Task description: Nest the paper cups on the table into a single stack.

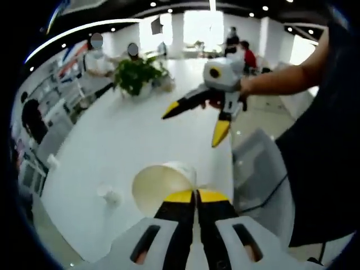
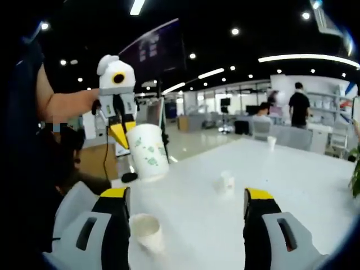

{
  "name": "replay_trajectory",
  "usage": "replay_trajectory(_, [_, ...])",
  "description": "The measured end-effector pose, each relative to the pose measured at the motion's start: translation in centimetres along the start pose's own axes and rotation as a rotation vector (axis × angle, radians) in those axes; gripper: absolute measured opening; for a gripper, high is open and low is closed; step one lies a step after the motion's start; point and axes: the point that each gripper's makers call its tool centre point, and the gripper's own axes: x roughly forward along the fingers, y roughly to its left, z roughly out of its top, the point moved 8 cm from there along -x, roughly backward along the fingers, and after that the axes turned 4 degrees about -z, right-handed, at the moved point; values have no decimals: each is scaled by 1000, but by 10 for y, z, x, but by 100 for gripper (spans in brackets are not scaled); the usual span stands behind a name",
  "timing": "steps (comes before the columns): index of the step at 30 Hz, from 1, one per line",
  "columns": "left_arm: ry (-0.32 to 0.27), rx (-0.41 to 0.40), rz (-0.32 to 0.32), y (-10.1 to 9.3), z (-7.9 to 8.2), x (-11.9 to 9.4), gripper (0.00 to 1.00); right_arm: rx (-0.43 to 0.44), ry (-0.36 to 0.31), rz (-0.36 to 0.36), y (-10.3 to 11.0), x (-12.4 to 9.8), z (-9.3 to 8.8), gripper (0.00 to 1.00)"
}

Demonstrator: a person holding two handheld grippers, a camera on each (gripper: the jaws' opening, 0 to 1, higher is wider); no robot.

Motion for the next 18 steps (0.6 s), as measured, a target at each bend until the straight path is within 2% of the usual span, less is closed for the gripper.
replay_trajectory(2, [67, 25, 5, 4, 7, 2, 0, 0, 2, -24, -5, -6, -5, 89])
replay_trajectory(5, [128, 45, -15, 3, 18, 6, 0, -3, 5, -49, -11, -12, -9, 96])
replay_trajectory(8, [194, 70, -21, 4, 27, 9, 0, -42, 11, -99, -17, -17, -13, 97])
replay_trajectory(13, [298, 97, -24, 6, 39, 17, 0, -49, 0, -119, -22, -21, -17, 100])
replay_trajectory(14, [334, 99, -27, 7, 41, 18, 0, -52, 2, -118, -24, -22, -18, 100])
replay_trajectory(18, [417, 127, 14, 10, 45, 24, 0, -40, -4, -134, -29, -21, -24, 100])
